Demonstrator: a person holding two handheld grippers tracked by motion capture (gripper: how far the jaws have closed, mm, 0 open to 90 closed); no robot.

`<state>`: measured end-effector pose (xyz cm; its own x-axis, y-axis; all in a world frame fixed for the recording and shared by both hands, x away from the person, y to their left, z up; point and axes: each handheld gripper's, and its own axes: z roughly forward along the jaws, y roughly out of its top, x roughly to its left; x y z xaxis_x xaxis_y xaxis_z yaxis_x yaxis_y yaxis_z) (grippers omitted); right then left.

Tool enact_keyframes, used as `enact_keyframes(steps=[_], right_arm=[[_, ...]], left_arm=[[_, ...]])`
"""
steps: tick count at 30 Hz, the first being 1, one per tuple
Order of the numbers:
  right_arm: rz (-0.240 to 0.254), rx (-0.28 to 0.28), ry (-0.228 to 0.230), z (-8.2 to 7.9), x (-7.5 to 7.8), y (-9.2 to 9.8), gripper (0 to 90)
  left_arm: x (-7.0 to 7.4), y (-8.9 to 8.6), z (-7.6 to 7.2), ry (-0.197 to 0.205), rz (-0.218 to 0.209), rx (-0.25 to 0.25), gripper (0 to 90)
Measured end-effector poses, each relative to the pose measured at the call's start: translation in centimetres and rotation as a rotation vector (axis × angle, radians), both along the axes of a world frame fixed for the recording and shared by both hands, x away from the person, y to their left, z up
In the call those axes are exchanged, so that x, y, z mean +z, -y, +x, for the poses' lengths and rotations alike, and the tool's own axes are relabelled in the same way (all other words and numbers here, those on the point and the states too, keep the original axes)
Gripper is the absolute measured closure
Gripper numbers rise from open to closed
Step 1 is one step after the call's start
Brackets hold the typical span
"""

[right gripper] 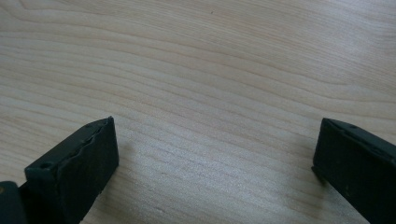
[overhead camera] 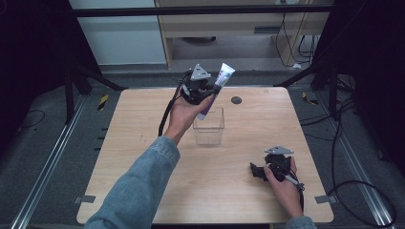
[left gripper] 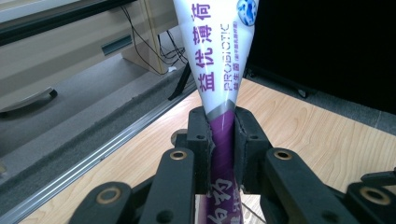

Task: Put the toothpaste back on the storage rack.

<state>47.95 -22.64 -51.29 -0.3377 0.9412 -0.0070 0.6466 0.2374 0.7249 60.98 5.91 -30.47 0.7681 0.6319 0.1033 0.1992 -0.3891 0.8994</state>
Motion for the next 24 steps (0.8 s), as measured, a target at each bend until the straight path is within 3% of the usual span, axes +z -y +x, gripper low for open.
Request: enact_keyframes(steps=[24], right_arm=[[0.001, -0.002, -0.002, 0.0, 0.0, 0.0, 0.4]], left_arm=[[-3.9, 0.1, 1.6, -0.031, 0.007, -0.021, 78.2]])
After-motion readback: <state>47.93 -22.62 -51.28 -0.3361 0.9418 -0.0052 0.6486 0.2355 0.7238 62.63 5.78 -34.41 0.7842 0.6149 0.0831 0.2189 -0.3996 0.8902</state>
